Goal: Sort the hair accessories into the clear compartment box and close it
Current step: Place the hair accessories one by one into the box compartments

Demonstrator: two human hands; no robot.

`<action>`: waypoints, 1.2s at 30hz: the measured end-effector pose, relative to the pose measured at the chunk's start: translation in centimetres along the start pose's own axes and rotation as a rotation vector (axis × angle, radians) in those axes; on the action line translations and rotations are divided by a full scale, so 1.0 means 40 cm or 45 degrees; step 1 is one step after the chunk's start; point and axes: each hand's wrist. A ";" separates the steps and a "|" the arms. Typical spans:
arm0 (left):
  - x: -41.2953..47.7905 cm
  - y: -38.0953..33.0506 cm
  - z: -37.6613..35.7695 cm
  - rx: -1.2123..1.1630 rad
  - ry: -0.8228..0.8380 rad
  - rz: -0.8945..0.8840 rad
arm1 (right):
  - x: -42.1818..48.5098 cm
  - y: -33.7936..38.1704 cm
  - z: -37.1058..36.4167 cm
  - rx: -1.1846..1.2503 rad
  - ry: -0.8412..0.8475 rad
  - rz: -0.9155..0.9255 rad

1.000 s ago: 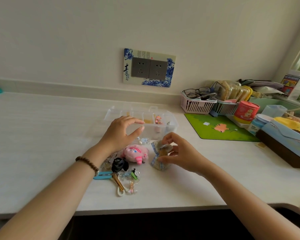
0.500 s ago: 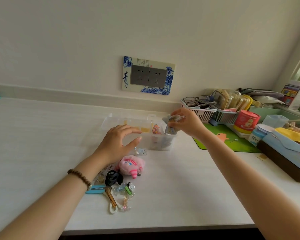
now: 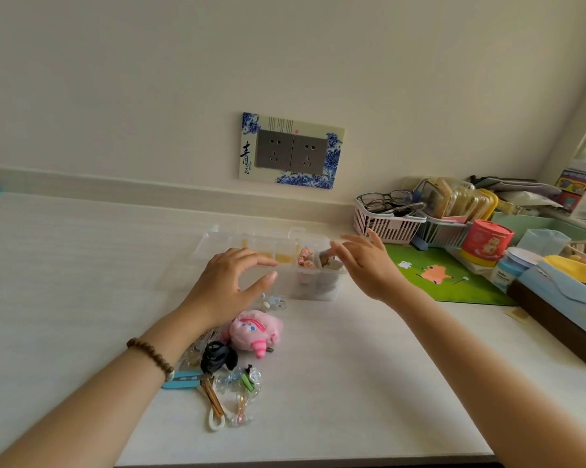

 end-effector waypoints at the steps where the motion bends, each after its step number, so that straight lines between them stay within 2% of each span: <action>1: 0.000 0.000 0.000 -0.005 -0.006 -0.004 | 0.001 0.004 -0.004 -0.047 0.062 0.013; 6: -0.004 -0.003 0.005 -0.020 0.028 0.019 | 0.013 0.031 -0.011 -0.143 0.125 0.011; 9: -0.007 -0.021 0.030 -0.085 0.088 0.040 | -0.006 0.044 -0.016 -0.109 -0.090 0.054; 11: -0.006 -0.045 0.059 -0.130 0.133 0.046 | -0.033 0.072 -0.019 0.016 -0.305 0.134; 13: -0.008 -0.066 0.087 -0.178 0.267 0.098 | -0.064 0.113 -0.025 0.215 -0.380 0.225; 16: -0.035 -0.081 0.121 -0.101 0.595 0.227 | -0.109 0.177 -0.040 0.533 -0.113 0.247; 19: -0.073 -0.084 0.126 0.002 0.786 0.309 | -0.133 0.206 -0.074 0.602 0.178 0.198; 23: -0.096 -0.078 0.107 -0.052 0.709 0.324 | -0.141 0.221 -0.101 0.689 0.333 0.146; 27: -0.102 -0.080 0.098 -0.078 0.618 0.303 | -0.142 0.228 -0.103 0.854 0.296 0.062; 29: -0.098 -0.085 0.102 -0.064 0.484 0.222 | -0.139 0.234 -0.094 1.123 0.249 0.026; 32: -0.087 -0.087 0.120 -0.055 0.178 0.096 | -0.117 0.261 -0.058 1.450 0.189 0.020; 36: -0.061 -0.058 0.151 -0.074 -0.106 0.034 | -0.040 0.314 -0.028 1.501 0.116 0.055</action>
Point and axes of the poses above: each hand's wrist, its own x-axis towards the middle knuckle, its own z-axis out of the back of the hand, y = z × x, and after that the axes turned 6 degrees about y, right-handed
